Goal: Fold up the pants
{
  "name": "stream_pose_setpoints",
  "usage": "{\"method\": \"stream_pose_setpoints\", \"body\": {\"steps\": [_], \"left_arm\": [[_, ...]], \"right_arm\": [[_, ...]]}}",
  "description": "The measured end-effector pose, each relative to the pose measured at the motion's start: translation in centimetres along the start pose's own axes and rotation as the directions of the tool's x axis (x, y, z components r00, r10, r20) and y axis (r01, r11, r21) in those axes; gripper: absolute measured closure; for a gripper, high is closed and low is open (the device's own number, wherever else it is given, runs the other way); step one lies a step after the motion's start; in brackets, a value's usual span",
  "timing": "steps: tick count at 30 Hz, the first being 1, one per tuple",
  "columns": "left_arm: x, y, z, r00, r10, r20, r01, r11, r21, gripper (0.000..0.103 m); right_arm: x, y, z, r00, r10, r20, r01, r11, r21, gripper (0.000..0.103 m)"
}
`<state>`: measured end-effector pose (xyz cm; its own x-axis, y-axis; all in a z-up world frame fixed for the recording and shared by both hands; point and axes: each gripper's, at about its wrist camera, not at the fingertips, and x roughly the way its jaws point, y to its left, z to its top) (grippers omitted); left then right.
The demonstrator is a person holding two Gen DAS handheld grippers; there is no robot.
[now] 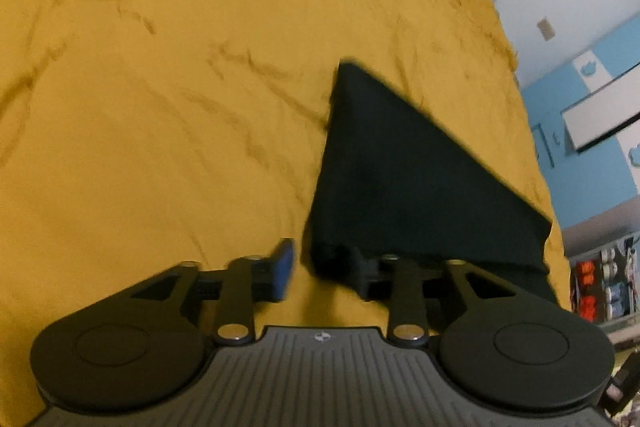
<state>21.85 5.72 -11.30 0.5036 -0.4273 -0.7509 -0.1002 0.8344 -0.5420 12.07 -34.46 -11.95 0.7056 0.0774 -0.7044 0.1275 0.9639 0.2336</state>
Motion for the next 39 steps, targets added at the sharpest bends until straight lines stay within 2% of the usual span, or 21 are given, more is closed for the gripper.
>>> {"method": "stream_pose_setpoints", "body": {"steps": [1,3,4,9,14,17,20,22,23,25,28,31,34,39], "left_arm": [[-0.5,0.0,0.2,0.999,-0.007,0.037,0.007,1.000,-0.004,0.045],[-0.8,0.0,0.8,0.996,-0.031,0.089,0.035,0.999,-0.040,0.032],[-0.6,0.1,1.1,0.995,-0.044,0.094,0.050,0.997,-0.062,0.030],[2.2,0.0,2.2,0.991,-0.077,0.106,0.089,0.989,-0.116,0.030],[5.1,1.1,2.6,0.986,-0.136,0.101,0.156,0.962,-0.224,0.032],[5.8,1.6,2.6,0.984,-0.144,0.106,0.166,0.954,-0.248,0.039],[6.3,1.9,2.5,0.982,-0.159,0.105,0.181,0.948,-0.262,0.046],[6.4,1.9,2.4,0.981,-0.162,0.103,0.184,0.948,-0.260,0.064],[6.5,2.0,2.4,0.982,-0.158,0.099,0.179,0.949,-0.261,0.069],[6.6,1.9,2.4,0.983,-0.157,0.096,0.177,0.951,-0.252,0.086],[6.0,1.0,2.3,0.981,-0.152,0.123,0.177,0.956,-0.233,0.092],[4.2,-1.7,2.3,0.970,-0.157,0.184,0.189,0.967,-0.172,0.093],[2.3,-6.0,2.3,0.958,-0.180,0.221,0.204,0.975,-0.087,0.093],[1.4,-14.3,1.6,0.958,-0.193,0.213,0.183,0.981,0.068,0.093]], "right_arm": [[0.0,0.8,0.1,1.000,0.009,0.010,-0.009,1.000,-0.022,0.085],[0.1,2.3,0.4,0.999,0.026,0.024,-0.024,0.998,-0.063,0.086],[0.5,3.2,0.7,0.999,0.034,0.030,-0.032,0.996,-0.082,0.086],[2.4,6.8,1.8,0.997,0.062,0.047,-0.055,0.989,-0.140,0.094],[4.3,9.4,3.0,0.994,0.074,0.075,-0.057,0.976,-0.209,0.097],[6.1,9.9,3.6,0.996,0.063,0.064,-0.048,0.974,-0.220,0.100],[8.3,10.1,3.3,0.999,0.038,0.012,-0.034,0.973,-0.229,0.103],[9.3,10.1,2.7,0.999,0.019,-0.029,-0.025,0.973,-0.231,0.103],[9.6,10.0,2.4,0.999,0.016,-0.038,-0.024,0.973,-0.231,0.103],[10.1,9.8,2.2,0.999,0.018,-0.047,-0.028,0.975,-0.221,0.103],[9.6,9.2,2.7,0.998,0.049,-0.042,-0.056,0.982,-0.179,0.103],[8.0,8.3,3.3,0.997,0.073,-0.012,-0.074,0.988,-0.136,0.103],[6.1,7.1,3.7,0.996,0.089,0.002,-0.088,0.992,-0.088,0.103],[3.8,4.6,3.8,0.993,0.119,0.008,-0.119,0.993,0.012,0.103]]}}
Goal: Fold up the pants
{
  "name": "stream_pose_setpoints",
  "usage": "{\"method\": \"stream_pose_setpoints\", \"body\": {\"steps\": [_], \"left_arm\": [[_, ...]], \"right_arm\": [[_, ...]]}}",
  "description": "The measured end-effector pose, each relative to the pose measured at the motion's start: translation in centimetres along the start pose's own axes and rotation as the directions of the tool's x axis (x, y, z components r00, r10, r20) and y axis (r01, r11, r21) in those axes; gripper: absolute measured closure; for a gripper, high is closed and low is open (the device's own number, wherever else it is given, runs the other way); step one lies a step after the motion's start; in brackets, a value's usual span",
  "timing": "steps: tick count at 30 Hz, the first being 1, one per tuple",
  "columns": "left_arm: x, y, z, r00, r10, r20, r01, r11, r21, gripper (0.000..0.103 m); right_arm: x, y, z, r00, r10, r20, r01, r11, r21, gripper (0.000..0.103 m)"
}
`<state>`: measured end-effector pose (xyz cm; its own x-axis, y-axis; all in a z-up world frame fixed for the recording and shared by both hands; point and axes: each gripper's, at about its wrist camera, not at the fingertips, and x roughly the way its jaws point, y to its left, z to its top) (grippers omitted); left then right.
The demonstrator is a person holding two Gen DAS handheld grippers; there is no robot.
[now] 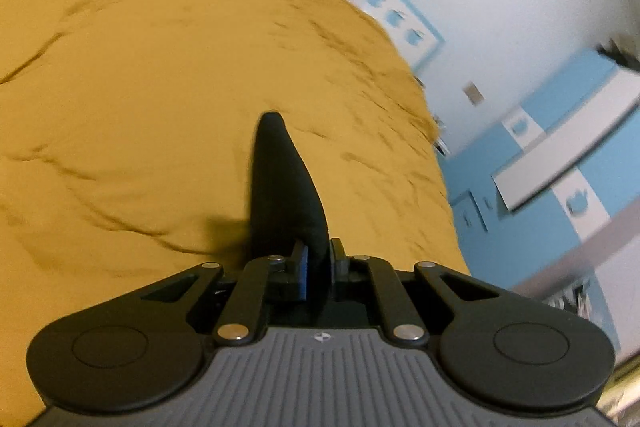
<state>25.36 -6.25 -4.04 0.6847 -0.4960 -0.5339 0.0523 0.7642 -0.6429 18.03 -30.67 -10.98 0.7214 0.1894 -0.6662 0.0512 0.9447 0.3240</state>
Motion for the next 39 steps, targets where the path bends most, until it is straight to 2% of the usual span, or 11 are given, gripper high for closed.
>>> {"method": "stream_pose_setpoints", "body": {"steps": [6,14,17,20,22,27,30,31,33,36,39], "left_arm": [[4.5,-6.3,-3.3,0.995,-0.012,-0.096,0.020,0.996,0.085,0.093],[10.6,-7.0,-8.6,0.960,0.047,-0.277,-0.024,0.996,0.085,0.093],[11.8,-6.1,-9.1,0.935,0.044,-0.351,-0.027,0.998,0.052,0.091],[11.5,-5.0,-9.1,0.914,-0.016,-0.405,0.008,1.000,-0.021,0.081],[11.2,-4.5,-8.9,0.886,-0.077,-0.457,0.050,0.996,-0.070,0.074],[9.7,-3.3,-10.7,0.824,-0.148,-0.548,0.094,0.988,-0.125,0.072],[8.6,-2.5,-11.4,0.801,-0.186,-0.570,0.118,0.981,-0.154,0.072],[8.2,-2.5,-11.3,0.795,-0.204,-0.571,0.135,0.978,-0.161,0.072],[6.9,-2.2,-10.7,0.804,-0.221,-0.552,0.161,0.975,-0.156,0.071],[4.8,-2.1,-8.9,0.852,-0.204,-0.483,0.169,0.979,-0.115,0.071],[3.2,-1.7,-6.9,0.904,-0.145,-0.402,0.131,0.989,-0.062,0.070]], "right_arm": [[-2.2,-2.4,-0.5,0.999,0.025,0.024,-0.027,0.997,0.073,0.103],[-3.0,-4.5,-1.3,0.999,0.039,0.037,-0.044,0.989,0.139,0.103],[-3.3,-4.5,-1.4,0.997,0.059,0.043,-0.064,0.987,0.150,0.103],[-3.2,-4.1,-1.4,0.996,0.079,0.043,-0.085,0.985,0.151,0.102],[-3.0,-3.8,-1.4,0.994,0.097,0.044,-0.102,0.981,0.163,0.101],[-2.8,-3.2,-1.3,0.996,0.083,0.038,-0.088,0.983,0.162,0.100],[-2.7,-2.8,-1.2,0.996,0.084,0.023,-0.087,0.985,0.152,0.098],[-2.7,-2.7,-1.2,0.996,0.091,0.017,-0.092,0.985,0.148,0.093],[-2.6,-2.5,-1.2,0.994,0.107,0.012,-0.108,0.983,0.148,0.078],[-2.0,-2.2,-1.0,0.993,0.119,0.001,-0.117,0.982,0.149,0.076],[-0.6,-2.1,-0.7,0.991,0.133,-0.014,-0.129,0.978,0.165,0.076]]}}
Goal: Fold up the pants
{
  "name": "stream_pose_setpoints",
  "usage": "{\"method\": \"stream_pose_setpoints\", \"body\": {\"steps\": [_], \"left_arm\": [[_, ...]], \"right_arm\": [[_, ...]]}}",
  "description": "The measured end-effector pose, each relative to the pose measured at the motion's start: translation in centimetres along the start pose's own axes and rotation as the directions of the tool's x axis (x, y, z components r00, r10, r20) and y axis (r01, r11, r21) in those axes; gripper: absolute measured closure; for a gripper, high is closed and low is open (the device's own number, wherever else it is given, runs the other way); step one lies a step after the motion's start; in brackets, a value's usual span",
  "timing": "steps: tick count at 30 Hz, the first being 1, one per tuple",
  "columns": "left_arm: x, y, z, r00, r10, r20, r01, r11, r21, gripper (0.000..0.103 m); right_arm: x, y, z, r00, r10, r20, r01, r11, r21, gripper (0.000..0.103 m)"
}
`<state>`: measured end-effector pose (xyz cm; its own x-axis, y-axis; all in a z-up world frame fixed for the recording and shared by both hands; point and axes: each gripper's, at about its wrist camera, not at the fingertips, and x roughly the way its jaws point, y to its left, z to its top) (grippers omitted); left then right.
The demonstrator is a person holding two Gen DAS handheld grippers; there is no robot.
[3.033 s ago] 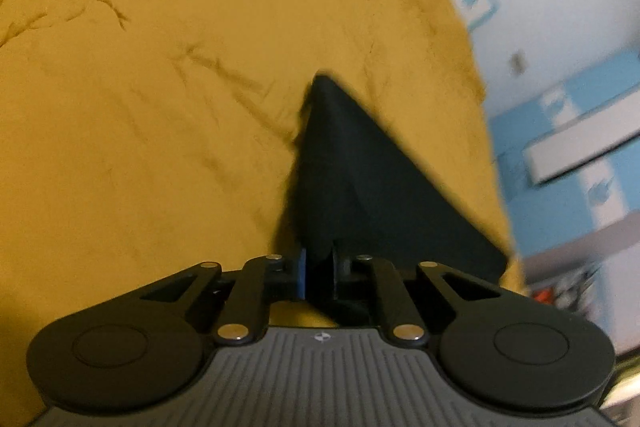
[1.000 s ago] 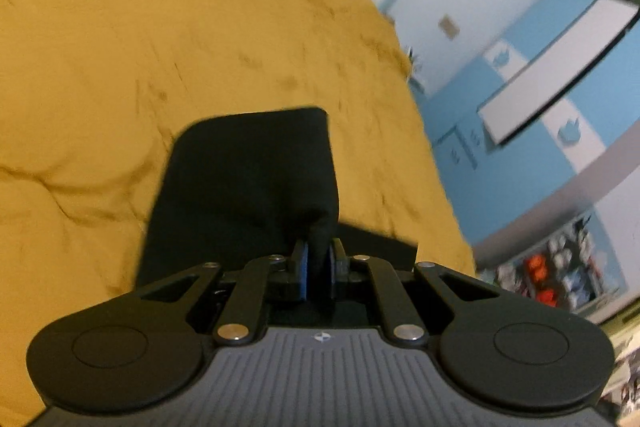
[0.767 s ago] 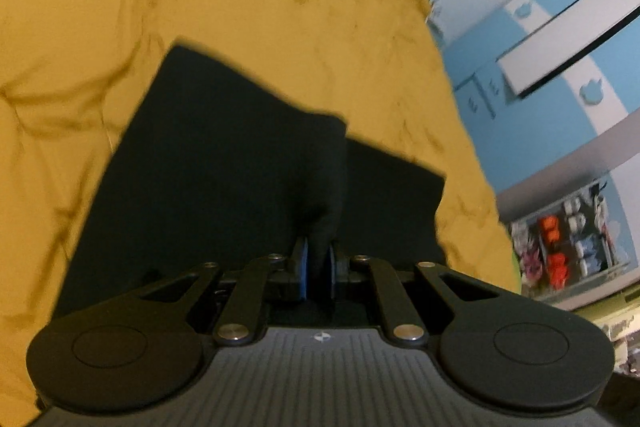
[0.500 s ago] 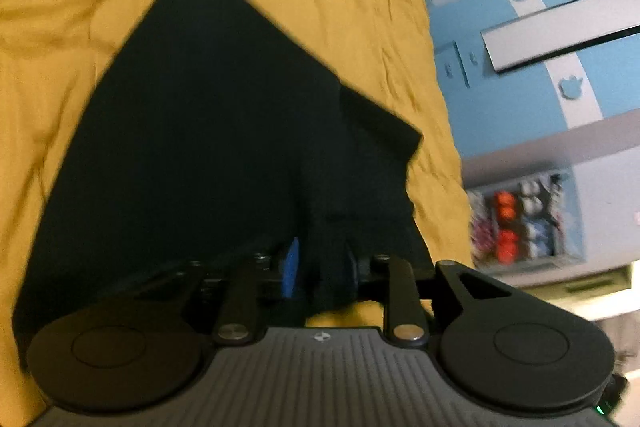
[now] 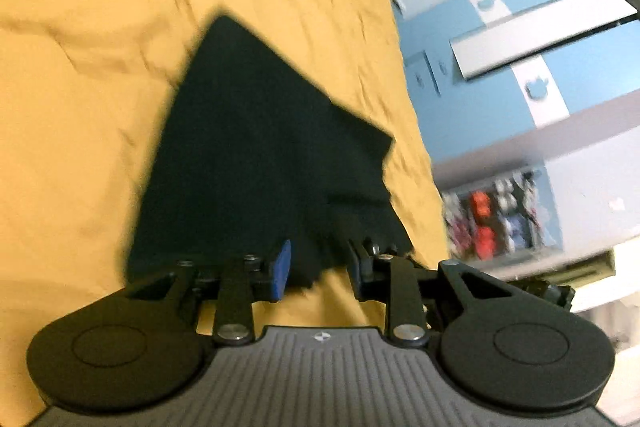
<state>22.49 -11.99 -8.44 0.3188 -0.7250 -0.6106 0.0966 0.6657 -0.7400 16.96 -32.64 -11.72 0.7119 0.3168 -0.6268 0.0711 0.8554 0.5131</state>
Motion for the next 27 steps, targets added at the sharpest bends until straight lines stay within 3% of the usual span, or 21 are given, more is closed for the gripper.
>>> {"method": "stream_pose_setpoints", "body": {"steps": [6,10,15,21,27], "left_arm": [[-3.9,2.3,1.1,0.993,0.046,0.106,-0.040,0.998,-0.050,0.067],[-5.1,3.9,1.2,0.987,0.074,0.139,-0.063,0.994,-0.086,0.067],[-6.4,4.7,1.6,0.980,0.086,0.180,-0.068,0.992,-0.104,0.067],[-6.9,4.5,2.5,0.971,0.095,0.220,-0.078,0.993,-0.085,0.067],[-5.7,3.5,3.4,0.972,0.071,0.224,-0.062,0.997,-0.045,0.067]], "right_arm": [[3.3,-0.2,1.1,0.999,-0.019,-0.028,0.019,1.000,0.001,0.081],[5.0,-0.2,1.7,0.998,-0.022,-0.061,0.023,1.000,0.003,0.089],[4.4,1.0,2.7,0.998,-0.021,-0.055,0.019,1.000,-0.023,0.099],[1.8,4.6,8.0,0.997,0.035,-0.074,-0.043,0.992,-0.116,0.100],[-1.9,5.8,14.1,0.996,0.027,-0.084,-0.044,0.979,-0.200,0.100]]}}
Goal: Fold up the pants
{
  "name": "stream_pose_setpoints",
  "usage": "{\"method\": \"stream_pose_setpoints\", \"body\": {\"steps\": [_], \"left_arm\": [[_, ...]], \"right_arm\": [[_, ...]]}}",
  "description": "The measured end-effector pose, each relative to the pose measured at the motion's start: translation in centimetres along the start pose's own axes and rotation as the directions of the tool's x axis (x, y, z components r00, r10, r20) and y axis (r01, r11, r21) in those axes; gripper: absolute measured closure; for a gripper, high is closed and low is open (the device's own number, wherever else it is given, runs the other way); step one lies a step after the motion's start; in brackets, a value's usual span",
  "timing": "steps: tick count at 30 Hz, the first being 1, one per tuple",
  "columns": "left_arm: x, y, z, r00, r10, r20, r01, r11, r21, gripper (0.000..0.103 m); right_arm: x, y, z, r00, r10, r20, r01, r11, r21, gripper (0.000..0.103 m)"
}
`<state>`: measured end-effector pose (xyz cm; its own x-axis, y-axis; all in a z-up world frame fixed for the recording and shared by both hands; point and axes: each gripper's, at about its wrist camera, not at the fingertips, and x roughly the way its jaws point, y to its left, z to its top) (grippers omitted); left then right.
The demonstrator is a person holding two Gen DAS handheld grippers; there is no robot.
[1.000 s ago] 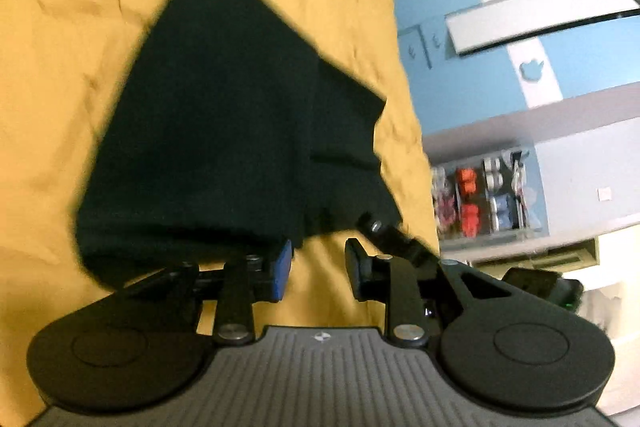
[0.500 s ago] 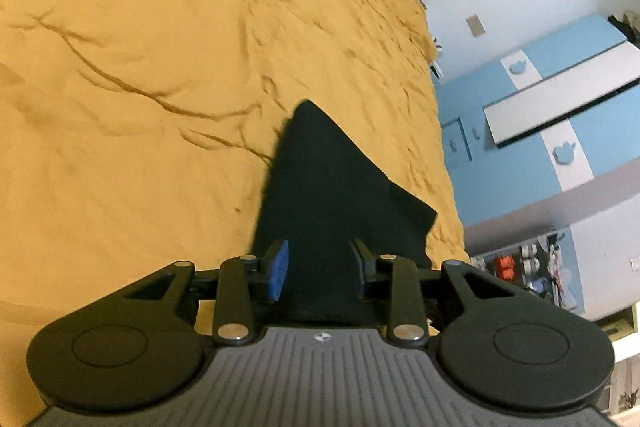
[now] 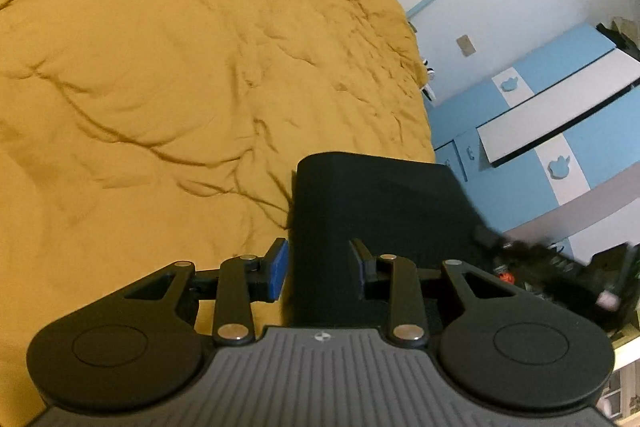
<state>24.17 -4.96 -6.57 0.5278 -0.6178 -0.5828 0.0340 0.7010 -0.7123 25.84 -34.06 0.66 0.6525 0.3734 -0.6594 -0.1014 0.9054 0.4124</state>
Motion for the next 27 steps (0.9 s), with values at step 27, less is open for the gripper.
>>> {"method": "stream_pose_setpoints", "body": {"steps": [27], "left_arm": [[13.5,-4.8,-3.3,0.982,0.079,-0.173,-0.041,0.976,0.212,0.072]], "right_arm": [[1.9,-19.6,-6.4,0.988,-0.147,-0.056,0.156,0.960,0.234,0.096]]}}
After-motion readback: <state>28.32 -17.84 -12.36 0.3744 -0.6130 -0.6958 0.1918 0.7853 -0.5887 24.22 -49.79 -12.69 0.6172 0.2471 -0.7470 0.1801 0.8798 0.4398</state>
